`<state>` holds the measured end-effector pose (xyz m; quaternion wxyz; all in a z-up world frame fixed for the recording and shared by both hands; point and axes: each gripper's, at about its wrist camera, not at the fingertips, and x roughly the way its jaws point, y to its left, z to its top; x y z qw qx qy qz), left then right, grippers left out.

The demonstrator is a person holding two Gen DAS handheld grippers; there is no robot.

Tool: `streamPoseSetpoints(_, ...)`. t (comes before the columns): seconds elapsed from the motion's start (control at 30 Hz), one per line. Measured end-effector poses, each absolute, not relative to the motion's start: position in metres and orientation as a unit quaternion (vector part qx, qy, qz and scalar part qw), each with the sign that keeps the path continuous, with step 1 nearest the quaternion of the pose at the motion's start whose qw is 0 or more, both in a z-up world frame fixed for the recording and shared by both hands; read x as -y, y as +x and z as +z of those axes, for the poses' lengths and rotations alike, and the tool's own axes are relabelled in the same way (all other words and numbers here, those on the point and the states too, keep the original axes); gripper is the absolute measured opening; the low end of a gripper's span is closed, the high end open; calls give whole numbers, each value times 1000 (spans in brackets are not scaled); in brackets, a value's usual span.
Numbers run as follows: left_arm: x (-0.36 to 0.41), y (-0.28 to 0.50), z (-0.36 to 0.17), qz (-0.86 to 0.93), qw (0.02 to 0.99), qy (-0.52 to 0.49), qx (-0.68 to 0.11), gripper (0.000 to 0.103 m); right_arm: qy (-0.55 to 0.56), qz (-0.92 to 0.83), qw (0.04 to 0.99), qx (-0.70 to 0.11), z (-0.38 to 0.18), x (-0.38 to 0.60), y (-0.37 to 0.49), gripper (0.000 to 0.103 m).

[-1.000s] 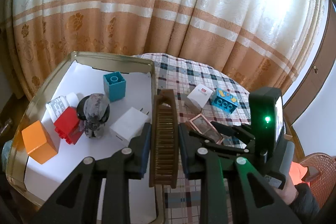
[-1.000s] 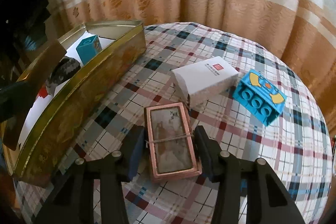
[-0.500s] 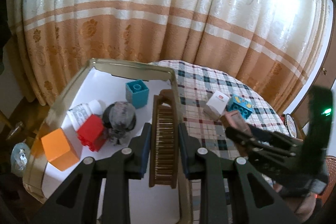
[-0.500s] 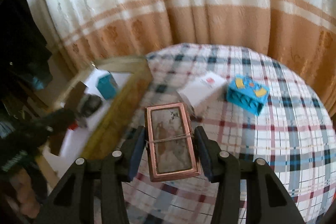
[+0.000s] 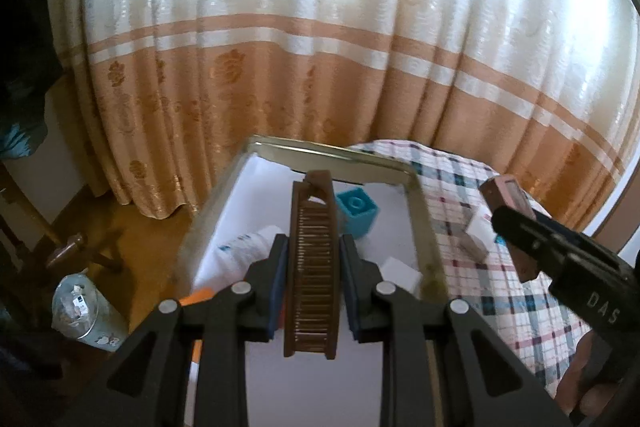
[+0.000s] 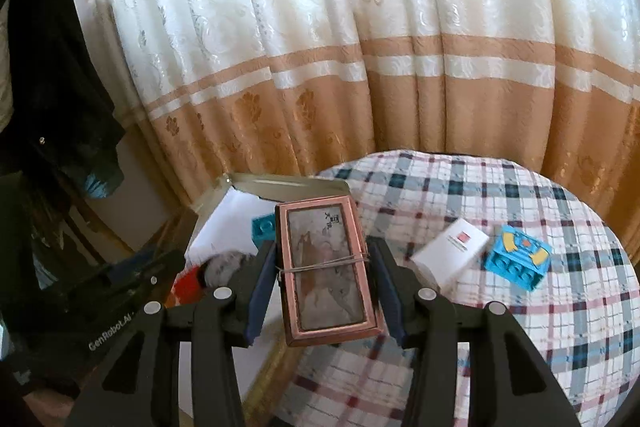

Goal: Organize rigid objects
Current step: 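Carry the comb and pink frame over the tray with both tools, then release the comb from the left tool while the right tool releases the pink frame in the tray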

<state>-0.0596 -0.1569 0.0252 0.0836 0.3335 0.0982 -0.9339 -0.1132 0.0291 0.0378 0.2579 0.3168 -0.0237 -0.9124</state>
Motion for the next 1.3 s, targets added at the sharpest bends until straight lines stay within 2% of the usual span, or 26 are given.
streamPoseSetpoints(0.4, 177, -89, 21, -926, 111, 348, -90, 24, 325, -911, 247, 53, 33, 8, -131, 51)
streamPoseSetpoints(0.73, 177, -109, 16, -918, 127, 368, -73, 24, 334, -919, 207, 15, 18, 24, -158, 51)
streamPoseSetpoints(1.3, 172, -120, 6, -905, 133, 400, -59, 24, 371, -901, 226, 6, 8, 53, -196, 51)
